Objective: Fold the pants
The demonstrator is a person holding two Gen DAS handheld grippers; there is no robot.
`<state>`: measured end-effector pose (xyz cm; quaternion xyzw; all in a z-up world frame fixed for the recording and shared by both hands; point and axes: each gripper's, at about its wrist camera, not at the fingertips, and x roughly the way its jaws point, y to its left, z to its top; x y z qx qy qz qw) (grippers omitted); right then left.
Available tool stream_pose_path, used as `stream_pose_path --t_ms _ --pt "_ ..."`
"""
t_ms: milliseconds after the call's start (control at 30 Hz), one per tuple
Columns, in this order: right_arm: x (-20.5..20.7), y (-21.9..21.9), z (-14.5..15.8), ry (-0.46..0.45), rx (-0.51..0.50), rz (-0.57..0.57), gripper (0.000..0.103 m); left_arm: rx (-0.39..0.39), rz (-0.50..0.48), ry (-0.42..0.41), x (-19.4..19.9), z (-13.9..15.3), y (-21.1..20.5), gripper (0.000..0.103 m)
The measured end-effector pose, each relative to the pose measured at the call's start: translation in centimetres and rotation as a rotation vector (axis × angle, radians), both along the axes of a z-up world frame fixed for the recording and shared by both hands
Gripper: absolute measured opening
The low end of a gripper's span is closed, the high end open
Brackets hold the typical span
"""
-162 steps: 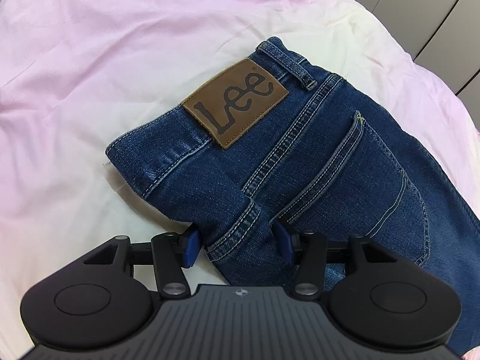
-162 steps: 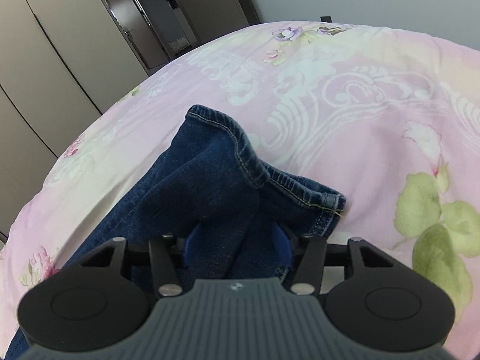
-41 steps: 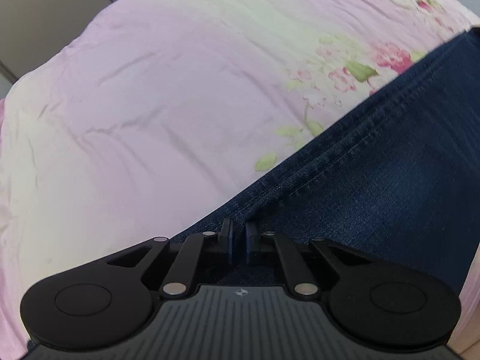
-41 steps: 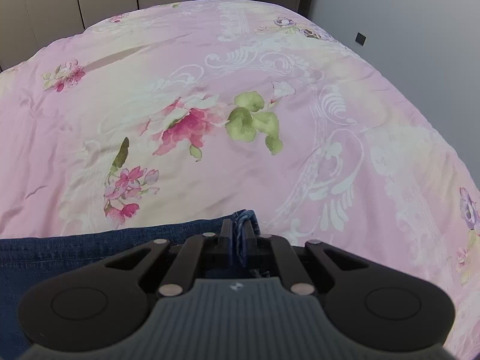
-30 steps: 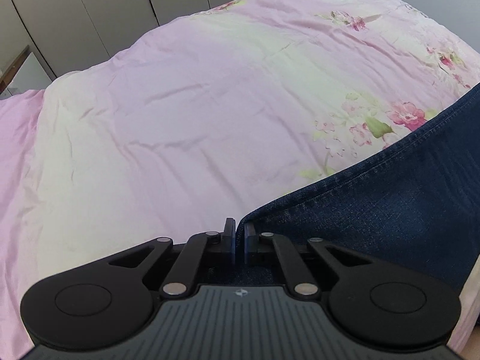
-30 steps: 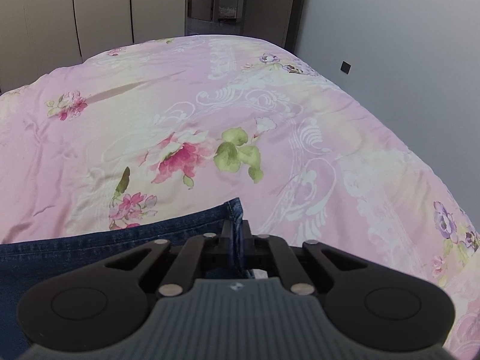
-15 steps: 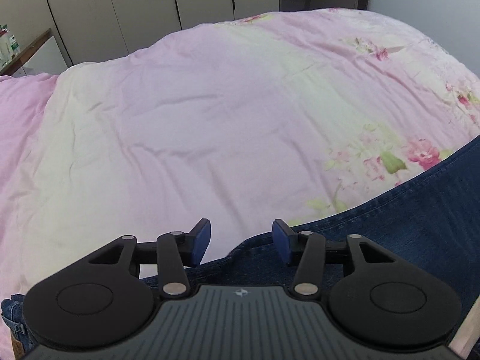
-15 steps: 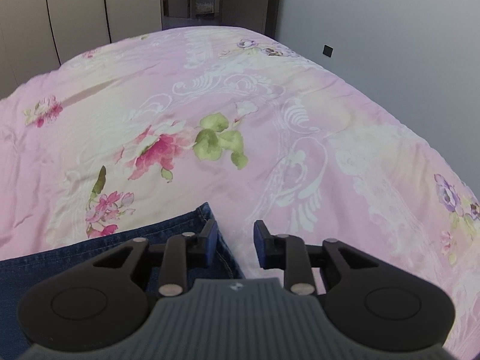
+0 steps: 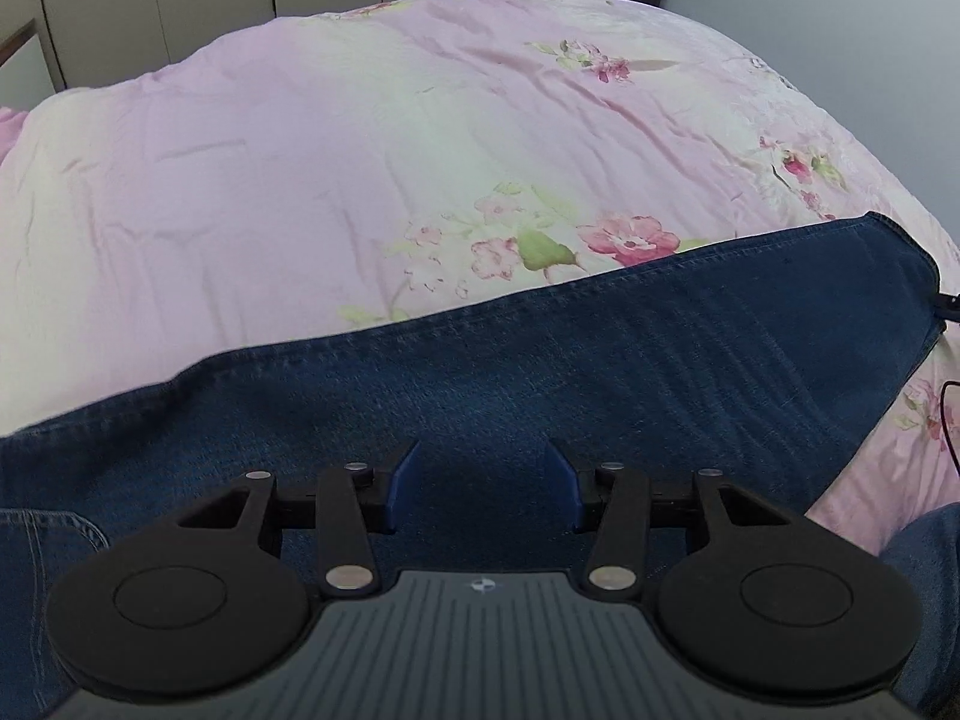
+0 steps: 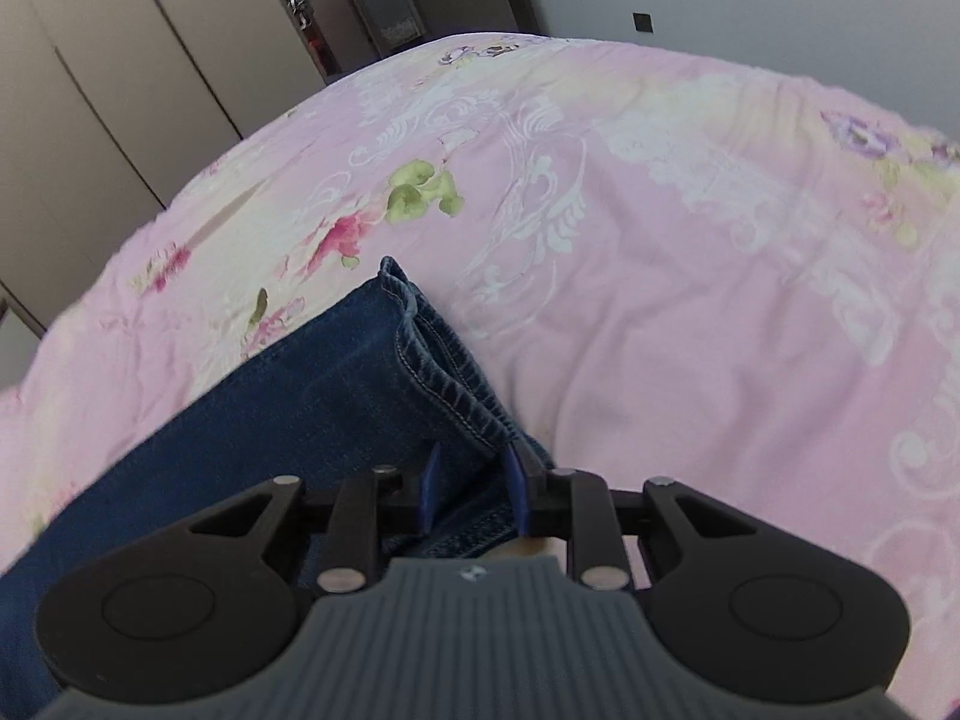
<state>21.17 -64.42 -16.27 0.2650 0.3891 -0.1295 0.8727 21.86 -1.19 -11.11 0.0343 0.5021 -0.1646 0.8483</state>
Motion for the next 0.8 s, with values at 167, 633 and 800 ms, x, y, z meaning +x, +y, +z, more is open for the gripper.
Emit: stream_pose_path --t_ms 167,633,800 --pt "0.7 -0.9 -3.7 -0.010 0.159 -0.140 0.016 -0.001 0.053 0.048 -0.4 -1.6 -0.6 0.056" --pt "-3.2 -1.0 0.4 0.000 0.165 -0.312 0.001 0.043 0.065 0.069 -1.4 -2.5 -0.4 0.056" --pt "-4.0 -1.6 -1.5 -0.008 0.214 -0.343 0.016 0.046 0.070 0.049 -2.1 -1.5 0.5 0.056"
